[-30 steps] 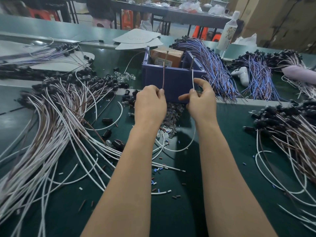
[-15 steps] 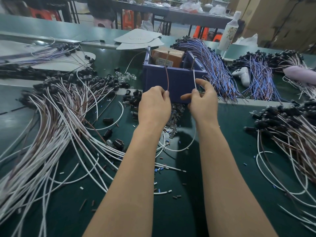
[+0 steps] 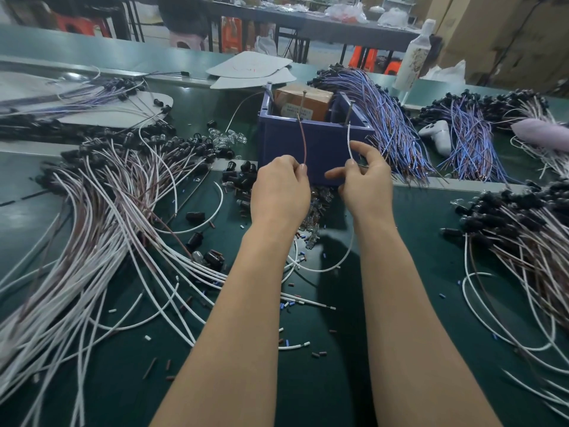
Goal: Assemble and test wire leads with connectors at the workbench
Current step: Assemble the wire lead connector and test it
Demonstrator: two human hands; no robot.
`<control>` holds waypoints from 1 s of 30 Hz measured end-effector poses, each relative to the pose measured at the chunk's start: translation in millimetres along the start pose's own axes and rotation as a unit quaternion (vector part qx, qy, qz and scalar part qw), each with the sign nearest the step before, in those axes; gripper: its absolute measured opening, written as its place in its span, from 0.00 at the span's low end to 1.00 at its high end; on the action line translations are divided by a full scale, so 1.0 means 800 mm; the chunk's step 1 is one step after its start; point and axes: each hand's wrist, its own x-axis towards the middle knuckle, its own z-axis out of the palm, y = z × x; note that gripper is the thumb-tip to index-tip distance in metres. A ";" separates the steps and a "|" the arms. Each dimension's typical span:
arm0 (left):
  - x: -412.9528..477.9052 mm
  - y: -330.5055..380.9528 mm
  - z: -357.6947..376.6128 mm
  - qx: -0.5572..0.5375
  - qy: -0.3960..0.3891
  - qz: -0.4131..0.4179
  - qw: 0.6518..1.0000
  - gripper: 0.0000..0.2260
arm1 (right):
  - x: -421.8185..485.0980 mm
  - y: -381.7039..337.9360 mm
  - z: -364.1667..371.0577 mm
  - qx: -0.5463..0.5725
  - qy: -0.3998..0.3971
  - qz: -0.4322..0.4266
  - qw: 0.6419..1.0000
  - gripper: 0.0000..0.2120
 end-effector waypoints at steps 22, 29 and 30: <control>-0.002 0.001 0.001 0.010 -0.003 0.000 1.000 0.12 | 0.002 -0.002 0.001 0.024 -0.001 0.005 1.000 0.15; -0.001 0.001 0.001 0.008 -0.002 0.004 1.000 0.12 | 0.002 -0.003 0.002 0.033 -0.003 0.007 0.999 0.15; -0.001 0.002 0.001 0.007 0.000 0.004 1.000 0.12 | 0.002 -0.003 0.002 0.032 -0.004 0.007 0.999 0.15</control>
